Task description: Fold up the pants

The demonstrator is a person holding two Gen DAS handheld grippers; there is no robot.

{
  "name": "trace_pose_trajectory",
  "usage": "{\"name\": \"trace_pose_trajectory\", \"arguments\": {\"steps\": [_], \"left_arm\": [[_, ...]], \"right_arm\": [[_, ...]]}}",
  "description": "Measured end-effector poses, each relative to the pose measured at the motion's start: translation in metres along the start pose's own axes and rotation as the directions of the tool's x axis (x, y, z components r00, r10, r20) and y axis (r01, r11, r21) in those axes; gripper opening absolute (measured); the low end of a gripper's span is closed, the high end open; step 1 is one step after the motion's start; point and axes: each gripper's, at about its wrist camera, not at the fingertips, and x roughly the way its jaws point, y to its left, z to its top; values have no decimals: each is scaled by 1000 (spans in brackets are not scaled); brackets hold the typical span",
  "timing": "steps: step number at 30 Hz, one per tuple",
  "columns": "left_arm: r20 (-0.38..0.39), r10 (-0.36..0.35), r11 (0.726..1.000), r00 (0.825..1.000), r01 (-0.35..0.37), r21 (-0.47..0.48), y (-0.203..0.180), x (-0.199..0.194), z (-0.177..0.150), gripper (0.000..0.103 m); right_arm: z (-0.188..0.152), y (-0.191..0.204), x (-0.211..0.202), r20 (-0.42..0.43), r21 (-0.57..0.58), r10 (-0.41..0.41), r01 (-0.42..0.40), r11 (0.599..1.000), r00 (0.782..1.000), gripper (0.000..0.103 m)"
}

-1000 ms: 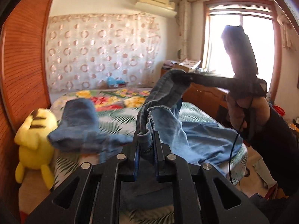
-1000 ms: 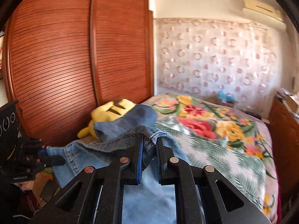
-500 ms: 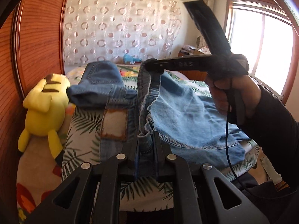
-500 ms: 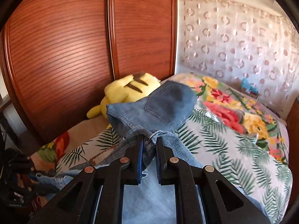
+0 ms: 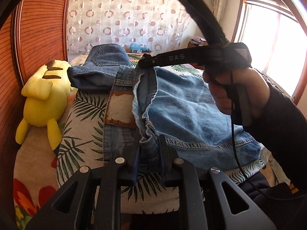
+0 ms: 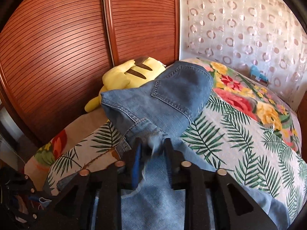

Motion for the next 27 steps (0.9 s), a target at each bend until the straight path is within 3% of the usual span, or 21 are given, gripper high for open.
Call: {"name": "trace_pose_trajectory", "arguments": {"steps": [5, 7, 14, 15, 16, 17, 27], "left_arm": [[5, 9, 1000, 1000, -9, -9, 1, 0, 3, 36], [4, 13, 1000, 1000, -13, -9, 2, 2, 5, 45], [-17, 32, 999, 999, -32, -3, 0, 14, 8, 46], [-20, 37, 999, 999, -37, -2, -1, 16, 8, 57], [-15, 39, 999, 999, -39, -2, -2, 17, 8, 75], [-5, 39, 999, 999, -39, -6, -2, 17, 8, 80], [13, 79, 997, 997, -79, -13, -1, 27, 29, 81]], "right_arm": [[-10, -7, -15, 41, 15, -11, 11, 1000, 999, 44], [-20, -14, -24, 56, 17, -37, 36, 999, 998, 46], [-74, -49, -54, 46, 57, -142, 140, 989, 989, 46], [-82, -52, -58, 42, 65, -155, 152, 986, 987, 46], [-92, -56, -62, 39, 77, -163, 160, 984, 986, 46], [-102, -60, -66, 35, 89, -168, 164, 982, 985, 46], [-167, -81, -80, -38, 208, -176, 180, 961, 984, 46]]}}
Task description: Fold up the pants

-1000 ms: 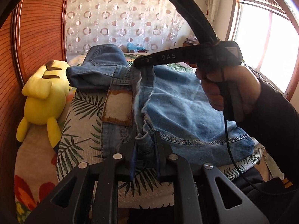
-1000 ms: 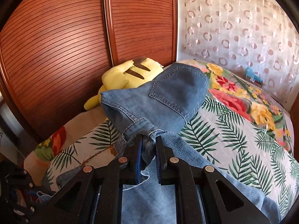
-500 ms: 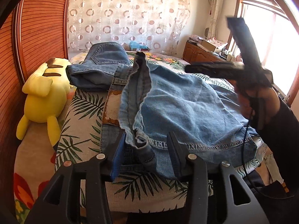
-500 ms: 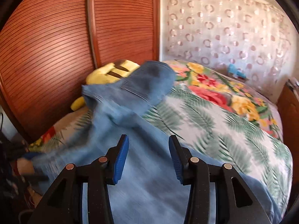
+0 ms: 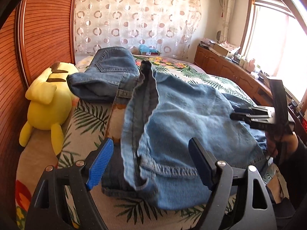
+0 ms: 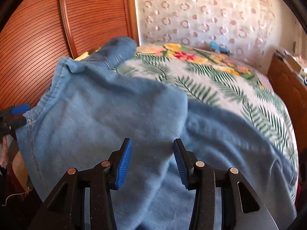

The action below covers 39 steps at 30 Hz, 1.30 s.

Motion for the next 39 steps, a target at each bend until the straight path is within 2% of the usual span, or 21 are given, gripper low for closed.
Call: {"name": "trace_pose_trajectory", "arguments": {"steps": [4, 8, 11, 16, 21, 24, 26, 32, 36, 39], "left_arm": [[10, 14, 999, 1000, -15, 37, -2, 6, 17, 81], [24, 33, 997, 999, -34, 67, -5, 15, 39, 81], [23, 31, 996, 999, -33, 81, -6, 25, 53, 81], [4, 56, 993, 998, -56, 103, -5, 47, 73, 81], [-16, 126, 985, 992, -123, 120, 3, 60, 83, 81], [-42, 202, 973, 979, -195, 124, 17, 71, 82, 81], [-61, 219, 971, 974, -212, 106, 29, 77, 79, 81], [-91, 208, 977, 974, -202, 74, 47, 88, 69, 81], [-54, 179, 984, 982, -177, 35, 46, 78, 69, 81], [-9, 147, 988, 989, -146, 41, 36, 64, 69, 81]], "right_arm": [[-7, -7, -3, -11, 32, -7, 7, 999, 1000, 46], [-12, -13, -15, 17, 53, -33, 32, 998, 999, 46], [-15, -17, -39, 59, 56, -30, 27, 998, 998, 46], [-23, -29, -88, 115, 40, -84, 80, 996, 990, 46], [-37, -45, -121, 126, 35, -146, 142, 989, 981, 46], [-46, -52, -126, 112, 46, -168, 164, 985, 979, 46], [-55, -59, -130, 110, 62, -180, 174, 983, 977, 46], [-78, -85, -151, 104, 136, -228, 214, 967, 968, 46], [-100, -104, -166, 88, 194, -267, 246, 950, 960, 46], [-117, -116, -181, 75, 224, -293, 271, 936, 953, 46]]}}
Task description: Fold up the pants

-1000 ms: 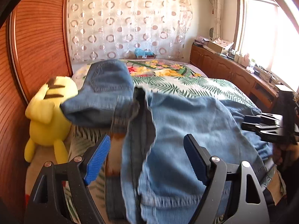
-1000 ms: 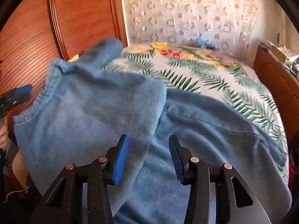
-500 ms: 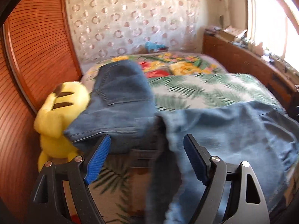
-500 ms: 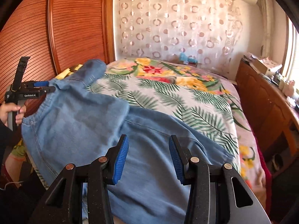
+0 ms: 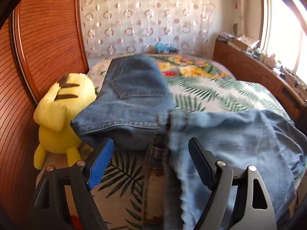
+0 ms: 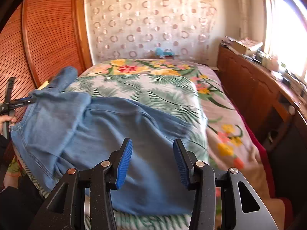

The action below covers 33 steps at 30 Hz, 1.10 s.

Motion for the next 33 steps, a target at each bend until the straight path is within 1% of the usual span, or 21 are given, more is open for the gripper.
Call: {"name": "trace_pose_trajectory", "arguments": {"steps": [4, 7, 11, 15, 19, 25, 29, 33], "left_arm": [[42, -30, 1000, 999, 29, 11, -12, -18, 1, 81], [73, -49, 999, 996, 48, 20, -23, -32, 1, 81], [101, -94, 995, 991, 91, 27, -38, -50, 0, 81], [114, -140, 990, 984, 135, 51, -55, -63, -4, 81], [107, -193, 980, 975, 186, 74, -75, -67, -9, 81], [82, -221, 971, 972, 212, 113, -100, -62, -18, 84], [44, -237, 964, 970, 230, 133, -113, -55, -27, 84], [29, -249, 961, 968, 243, 132, -123, -52, -37, 84]], "right_arm": [[-13, -18, -16, -9, 33, -47, 47, 998, 999, 46], [-21, -26, -26, -12, 59, -66, 67, 996, 998, 46], [-29, -31, -32, -15, 91, -69, 70, 993, 997, 46], [-34, -26, -21, -33, 103, -64, 67, 992, 997, 46], [-38, -25, -15, -62, 105, -71, 77, 992, 996, 46], [-40, -29, -9, -87, 115, -60, 70, 991, 994, 46], [-39, -33, -4, -103, 117, -63, 75, 990, 993, 46], [-40, -34, -3, -113, 117, -61, 75, 990, 992, 46]]}}
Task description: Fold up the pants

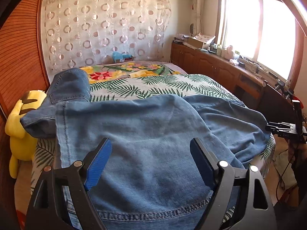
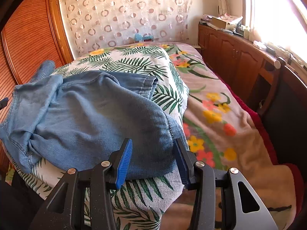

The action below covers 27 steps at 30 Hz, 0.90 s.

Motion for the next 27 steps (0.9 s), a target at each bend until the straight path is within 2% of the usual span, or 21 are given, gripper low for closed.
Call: {"name": "trace_pose_trajectory", "arguments": {"steps": [21, 24, 27], "left_arm": [[-109, -44, 999, 993, 44, -1, -27, 32, -40, 84], [-105, -46, 999, 993, 45, -12, -26, 32, -41, 84], [-106, -43, 999, 993, 42, -12, -26, 33, -42, 84]], "right_arm": [[-5, 1, 7, 0, -30, -45, 45, 999, 999, 46], [-6, 2, 8, -1, -50, -74, 74, 996, 997, 33], [-7, -2, 6, -1, -49, -61, 61, 997, 998, 21]]}}
